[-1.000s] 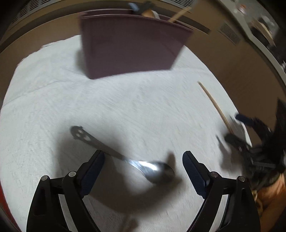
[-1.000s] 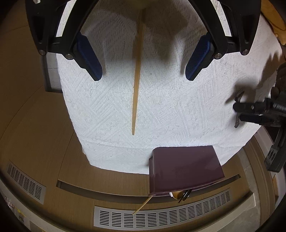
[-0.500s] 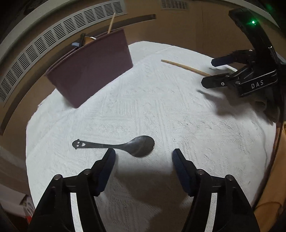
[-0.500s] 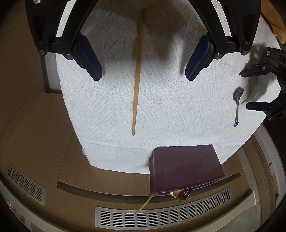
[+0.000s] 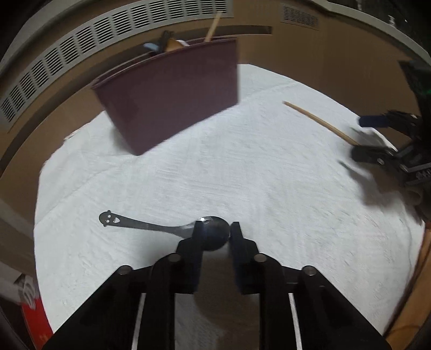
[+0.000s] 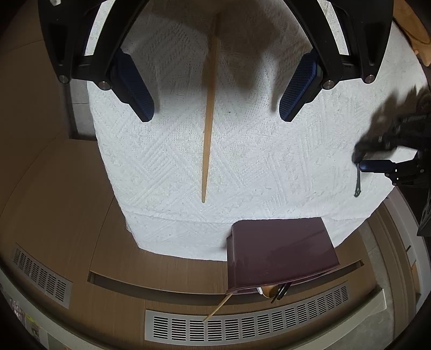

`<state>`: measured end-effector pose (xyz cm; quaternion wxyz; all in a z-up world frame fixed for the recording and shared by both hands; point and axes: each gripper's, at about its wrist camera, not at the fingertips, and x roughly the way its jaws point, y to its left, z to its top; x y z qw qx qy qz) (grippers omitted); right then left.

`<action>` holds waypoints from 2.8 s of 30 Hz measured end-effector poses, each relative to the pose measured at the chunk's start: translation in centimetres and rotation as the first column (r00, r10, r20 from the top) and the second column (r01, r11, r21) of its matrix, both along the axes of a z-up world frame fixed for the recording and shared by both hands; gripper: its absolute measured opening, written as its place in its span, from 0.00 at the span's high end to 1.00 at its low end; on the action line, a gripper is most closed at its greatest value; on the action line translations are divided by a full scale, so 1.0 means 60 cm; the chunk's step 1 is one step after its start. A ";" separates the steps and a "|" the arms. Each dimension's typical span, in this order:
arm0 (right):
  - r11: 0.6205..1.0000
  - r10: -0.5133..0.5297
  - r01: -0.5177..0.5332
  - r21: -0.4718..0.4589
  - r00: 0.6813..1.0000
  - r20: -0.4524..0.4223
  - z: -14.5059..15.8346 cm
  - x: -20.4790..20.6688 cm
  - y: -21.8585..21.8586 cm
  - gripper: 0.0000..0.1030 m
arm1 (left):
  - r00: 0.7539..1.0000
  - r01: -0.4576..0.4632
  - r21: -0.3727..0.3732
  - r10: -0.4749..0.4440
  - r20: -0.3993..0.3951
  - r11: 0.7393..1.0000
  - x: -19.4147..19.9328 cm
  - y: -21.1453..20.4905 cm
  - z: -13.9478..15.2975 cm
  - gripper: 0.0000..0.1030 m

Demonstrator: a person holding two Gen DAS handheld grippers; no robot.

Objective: Organize utensils
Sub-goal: 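Grasp the smiley-handle metal spoon with the left tool while the right closes on the chopstick, then lift the chopstick and spoon and carry both toward the maroon holder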

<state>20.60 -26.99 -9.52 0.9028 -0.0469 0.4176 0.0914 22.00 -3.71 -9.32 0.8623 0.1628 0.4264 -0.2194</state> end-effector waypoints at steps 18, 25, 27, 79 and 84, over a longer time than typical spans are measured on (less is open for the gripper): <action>0.996 0.056 -0.056 -0.074 0.998 0.006 0.018 0.027 0.016 0.70 | 0.975 -0.075 -0.227 0.119 0.188 0.971 0.014 0.012 0.128 0.97; 0.996 0.035 -0.040 -0.076 0.997 -0.073 0.001 0.095 0.025 0.76 | 0.957 -0.058 -0.261 0.128 0.259 0.963 0.002 0.054 0.188 0.97; 0.996 0.031 -0.038 -0.076 0.996 -0.088 -0.005 0.101 0.027 0.77 | 0.974 0.009 -0.208 0.039 0.224 0.978 0.005 0.049 0.177 0.94; 1.000 0.020 -0.020 -0.002 0.996 -0.091 -0.005 0.147 0.017 0.94 | 0.983 -0.072 -0.279 0.116 0.143 0.958 0.050 0.025 0.133 0.71; 0.998 0.034 -0.033 0.058 0.999 -0.020 0.045 0.097 0.012 0.94 | 0.974 -0.072 -0.318 0.135 0.181 0.945 0.017 0.020 0.152 0.71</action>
